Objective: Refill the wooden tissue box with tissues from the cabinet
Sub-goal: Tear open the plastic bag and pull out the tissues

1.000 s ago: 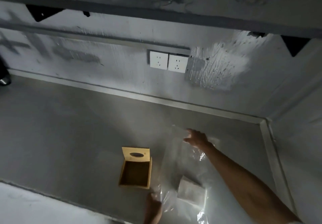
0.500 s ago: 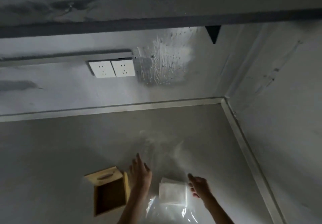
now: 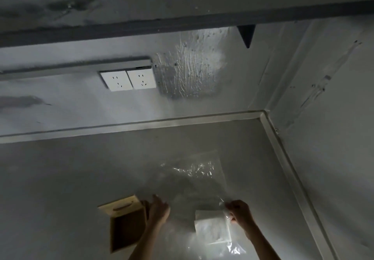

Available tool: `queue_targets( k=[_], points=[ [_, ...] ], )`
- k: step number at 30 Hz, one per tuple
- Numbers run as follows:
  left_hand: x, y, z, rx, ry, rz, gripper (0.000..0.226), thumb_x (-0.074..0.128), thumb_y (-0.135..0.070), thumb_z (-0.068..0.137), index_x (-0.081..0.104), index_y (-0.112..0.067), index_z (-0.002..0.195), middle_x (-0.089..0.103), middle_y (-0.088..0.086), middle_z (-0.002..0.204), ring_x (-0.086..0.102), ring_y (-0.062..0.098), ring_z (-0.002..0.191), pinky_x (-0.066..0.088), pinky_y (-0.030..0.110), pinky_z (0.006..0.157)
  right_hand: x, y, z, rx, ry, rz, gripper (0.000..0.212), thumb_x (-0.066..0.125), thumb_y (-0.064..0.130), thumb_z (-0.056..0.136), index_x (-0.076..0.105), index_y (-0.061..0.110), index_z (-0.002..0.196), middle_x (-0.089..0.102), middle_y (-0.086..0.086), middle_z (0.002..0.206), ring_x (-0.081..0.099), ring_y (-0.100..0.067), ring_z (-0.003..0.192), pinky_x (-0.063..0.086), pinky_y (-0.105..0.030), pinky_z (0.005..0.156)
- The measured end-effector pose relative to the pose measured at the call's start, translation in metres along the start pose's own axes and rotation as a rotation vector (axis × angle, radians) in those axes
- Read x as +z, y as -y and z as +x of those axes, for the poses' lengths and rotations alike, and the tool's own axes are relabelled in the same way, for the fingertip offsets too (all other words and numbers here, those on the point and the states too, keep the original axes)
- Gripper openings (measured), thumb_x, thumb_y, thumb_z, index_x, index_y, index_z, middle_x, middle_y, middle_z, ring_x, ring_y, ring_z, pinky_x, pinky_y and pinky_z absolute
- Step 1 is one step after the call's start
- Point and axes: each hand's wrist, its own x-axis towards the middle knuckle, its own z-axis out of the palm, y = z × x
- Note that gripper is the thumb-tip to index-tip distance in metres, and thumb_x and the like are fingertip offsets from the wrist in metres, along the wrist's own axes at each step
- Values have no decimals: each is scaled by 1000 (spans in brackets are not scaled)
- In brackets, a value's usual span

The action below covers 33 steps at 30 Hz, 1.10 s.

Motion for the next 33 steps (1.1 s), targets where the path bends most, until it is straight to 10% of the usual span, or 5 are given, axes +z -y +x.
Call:
queue_targets(
  k=[7,13,16,22,33],
  points=[
    [-80,-51,22,372,-500,43,53,51,-16,90,40,-14,142,51,12,136,48,32,124,40,41,101,30,69,-38,-395,-437,-524,13,62,22,89,67,19,101,64,-7,104,60,-30,98,47,-33,72],
    [-115,-87,110,443,157,309,64,61,-42,88,38,-21,144,46,6,147,47,24,132,38,37,109,133,146,-2,-587,-86,-1001,17,57,27,86,72,18,89,72,-2,91,69,-21,88,55,-31,71],
    [-104,-85,137,469,136,387,55,68,-33,83,50,-14,132,58,9,133,55,24,123,44,32,101,166,151,32,-536,15,-1085,7,69,30,58,71,24,57,66,4,56,67,-11,57,49,-17,48],
    [-87,-75,169,455,210,333,17,67,-30,75,74,-22,87,73,7,106,68,23,105,54,32,88,181,150,44,-614,-32,-1194,34,43,22,85,67,25,109,66,-3,96,63,-23,95,52,-36,78],
    [-107,-81,123,517,207,331,27,50,-20,91,59,-6,112,64,15,117,60,30,110,46,34,90,190,151,38,-607,-114,-1289,28,87,19,46,75,24,71,68,5,67,66,-16,71,53,-26,58]
  ],
)
